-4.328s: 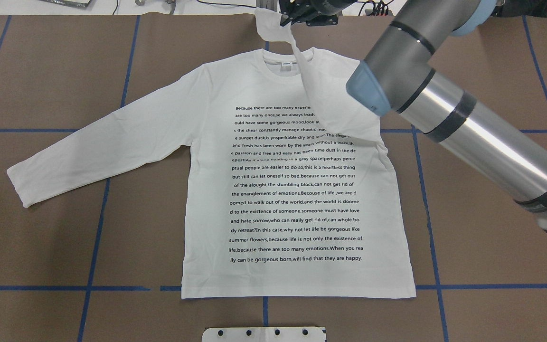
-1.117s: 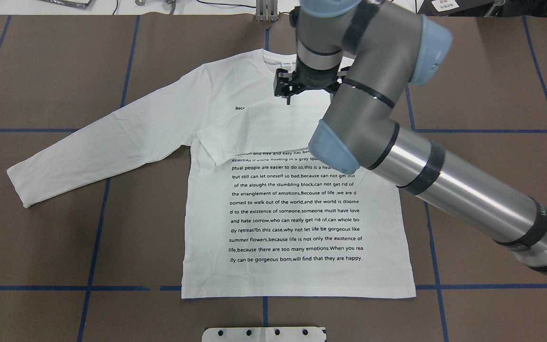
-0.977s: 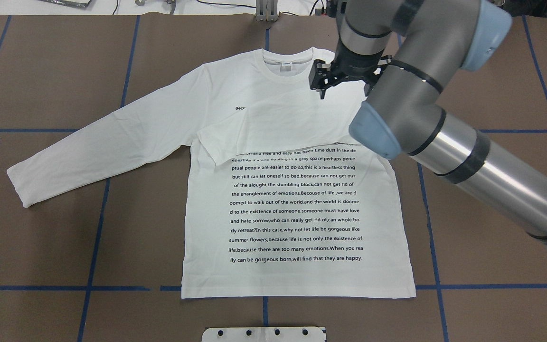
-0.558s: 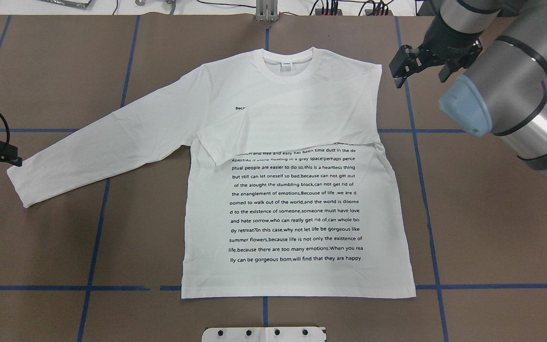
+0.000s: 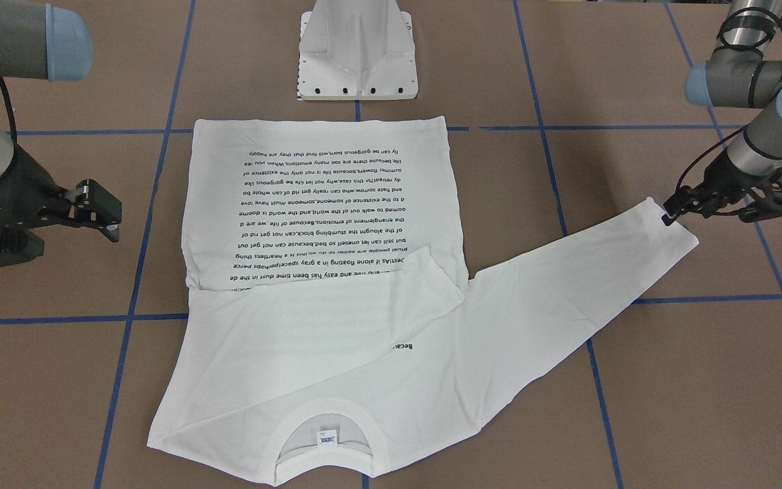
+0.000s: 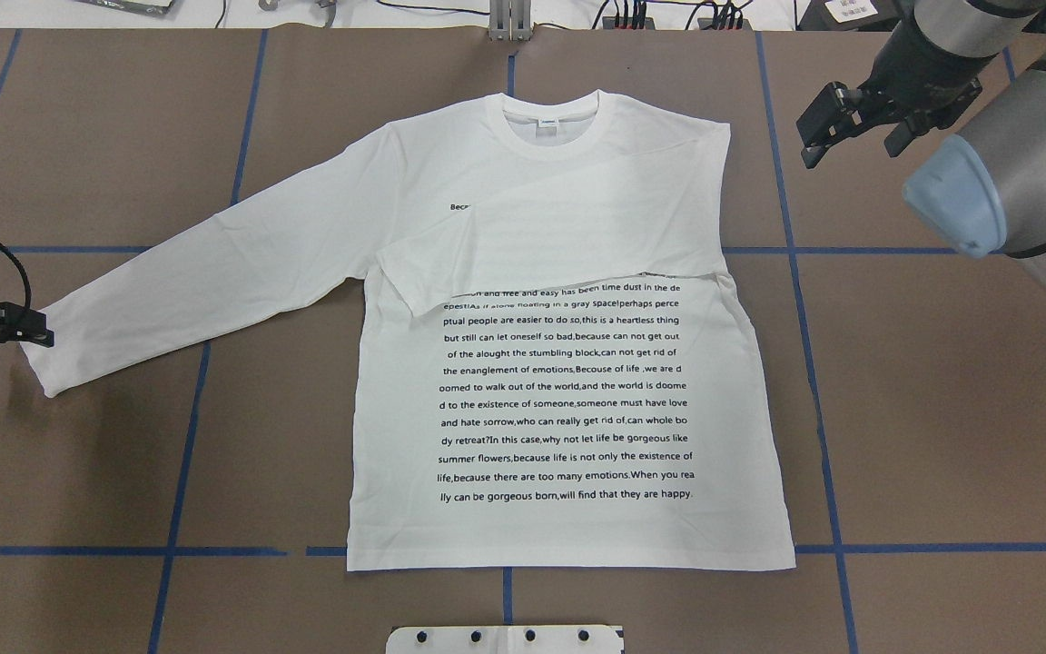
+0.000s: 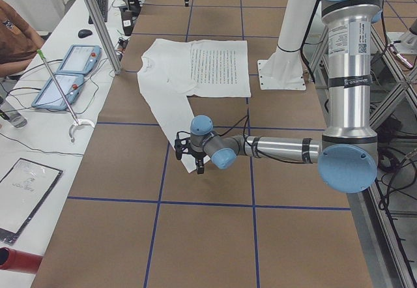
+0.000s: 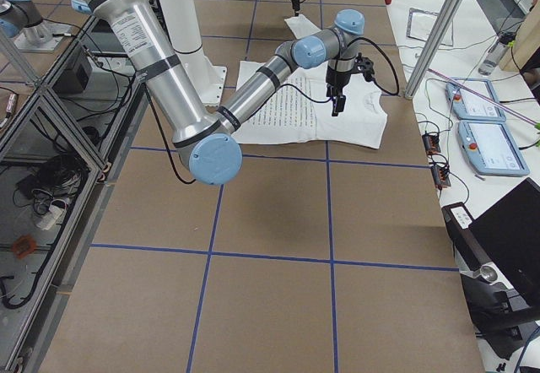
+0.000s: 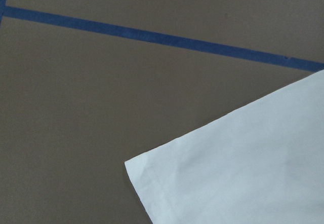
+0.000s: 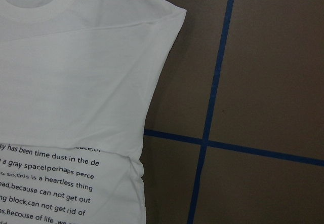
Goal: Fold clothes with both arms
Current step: 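Grasp the cuff of the other sleeve with the left gripper, then fold the sleeve with the left gripper across the shirt toward the collar, then release the sleeve and pull the left gripper back while the right gripper lowers, then move both grippers to the hem corners nearest the robot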
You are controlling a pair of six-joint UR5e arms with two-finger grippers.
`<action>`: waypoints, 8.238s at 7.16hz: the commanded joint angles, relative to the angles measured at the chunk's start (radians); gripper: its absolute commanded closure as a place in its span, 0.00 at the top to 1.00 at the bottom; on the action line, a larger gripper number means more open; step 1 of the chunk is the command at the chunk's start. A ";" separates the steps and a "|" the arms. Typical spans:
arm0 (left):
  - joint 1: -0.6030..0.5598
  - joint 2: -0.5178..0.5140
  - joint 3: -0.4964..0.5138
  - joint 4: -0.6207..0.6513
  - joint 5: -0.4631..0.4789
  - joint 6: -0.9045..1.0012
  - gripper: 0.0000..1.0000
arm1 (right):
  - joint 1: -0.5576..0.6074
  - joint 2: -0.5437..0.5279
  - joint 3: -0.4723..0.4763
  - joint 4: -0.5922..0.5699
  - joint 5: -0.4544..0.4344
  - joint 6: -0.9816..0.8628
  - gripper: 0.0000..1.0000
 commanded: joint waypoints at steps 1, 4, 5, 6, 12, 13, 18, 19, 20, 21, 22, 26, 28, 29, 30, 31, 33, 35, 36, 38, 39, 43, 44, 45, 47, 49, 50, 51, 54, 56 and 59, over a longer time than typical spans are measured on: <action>0.030 -0.001 0.012 -0.024 0.013 -0.024 0.94 | 0.001 0.000 0.000 0.000 0.001 -0.001 1.00; 0.036 -0.002 0.010 -0.022 0.035 -0.024 0.82 | 0.001 0.000 0.000 0.000 0.001 -0.001 1.00; 0.036 -0.002 0.010 -0.022 0.039 -0.024 0.72 | -0.001 0.001 -0.001 0.000 -0.001 -0.001 1.00; 0.038 -0.002 0.010 -0.022 0.039 -0.024 0.60 | -0.001 0.001 0.000 0.000 -0.001 0.001 1.00; 0.048 -0.002 -0.016 -0.015 0.036 -0.028 0.03 | 0.001 0.003 -0.001 0.000 -0.001 -0.001 1.00; 0.048 0.001 -0.046 -0.012 0.032 -0.030 0.00 | 0.001 0.003 -0.001 0.000 -0.001 -0.001 1.00; 0.048 -0.254 -0.336 0.576 -0.030 -0.031 0.00 | 0.013 -0.126 0.075 0.011 -0.006 -0.005 1.00; 0.048 -0.421 -0.329 0.737 -0.030 -0.031 0.00 | 0.013 -0.173 0.107 0.012 -0.010 -0.028 1.00; 0.048 -0.543 -0.318 0.827 -0.043 -0.059 0.00 | 0.014 -0.219 0.139 0.012 -0.009 -0.031 1.00; 0.045 -0.626 -0.285 0.821 -0.084 -0.135 0.00 | 0.015 -0.244 0.152 0.014 -0.007 -0.031 1.00; 0.038 -0.745 -0.216 0.815 -0.108 -0.203 0.00 | 0.013 -0.250 0.150 0.014 -0.009 -0.031 1.00; -0.001 -1.147 0.241 0.403 -0.201 -0.606 0.00 | 0.018 -0.290 0.161 0.018 -0.006 -0.043 1.00; 0.059 -1.257 0.358 0.314 -0.200 -0.680 0.00 | 0.051 -0.344 0.160 0.035 -0.004 -0.120 1.00; 0.079 -1.262 0.384 0.259 -0.198 -0.709 0.00 | 0.054 -0.345 0.155 0.035 -0.006 -0.122 1.00; 0.109 -1.272 0.386 0.251 -0.191 -0.723 0.00 | 0.054 -0.348 0.153 0.035 -0.006 -0.122 1.00; 0.128 -1.277 0.392 0.249 -0.182 -0.722 0.00 | 0.053 -0.348 0.150 0.035 -0.006 -0.119 1.00; 0.183 -1.279 0.456 0.184 -0.088 -0.729 0.00 | 0.053 -0.342 0.132 0.035 -0.007 -0.116 1.00; 0.279 -1.286 0.547 0.116 0.022 -0.729 0.00 | 0.051 -0.333 0.129 0.035 -0.007 -0.106 1.00; 0.335 -1.294 0.567 0.108 0.097 -0.732 0.00 | 0.051 -0.329 0.123 0.035 -0.006 -0.106 1.00; 0.406 -1.300 0.631 0.016 0.217 -0.748 0.00 | 0.050 -0.322 0.118 0.037 -0.004 -0.103 1.00; 0.413 -1.300 0.638 -0.010 0.225 -0.752 0.62 | 0.050 -0.322 0.118 0.043 -0.001 -0.103 1.00; 0.421 -1.293 0.624 -0.079 0.260 -0.752 1.00 | 0.048 -0.318 0.117 0.064 0.013 -0.102 1.00; 0.418 -1.279 0.601 -0.068 0.256 -0.751 1.00 | 0.048 -0.318 0.123 0.066 0.045 -0.090 1.00; 0.414 -1.247 0.560 -0.038 0.242 -0.724 1.00 | 0.047 -0.318 0.121 0.134 0.074 -0.032 1.00; 0.400 -1.091 0.317 0.204 0.185 -0.564 1.00 | -0.066 -0.335 0.129 0.368 0.054 0.279 1.00; 0.395 -0.833 -0.091 0.494 0.184 -0.384 1.00 | -0.206 -0.393 0.207 0.452 -0.036 0.464 1.00; 0.394 -0.743 -0.235 0.601 0.188 -0.323 1.00 | -0.307 -0.431 0.271 0.454 -0.118 0.577 1.00; 0.394 -0.613 -0.358 0.616 0.188 -0.293 1.00 | -0.400 -0.453 0.310 0.454 -0.187 0.658 1.00; 0.409 -0.450 -0.488 0.672 0.193 -0.243 0.99 | -0.652 -0.558 0.318 0.567 -0.383 0.821 1.00; 0.420 -0.446 -0.499 0.674 0.197 -0.245 0.99 | -0.754 -0.585 0.302 0.581 -0.438 0.855 1.00; 0.438 -0.449 -0.499 0.676 0.216 -0.246 0.99 | -0.858 -0.583 0.264 0.583 -0.504 0.926 0.94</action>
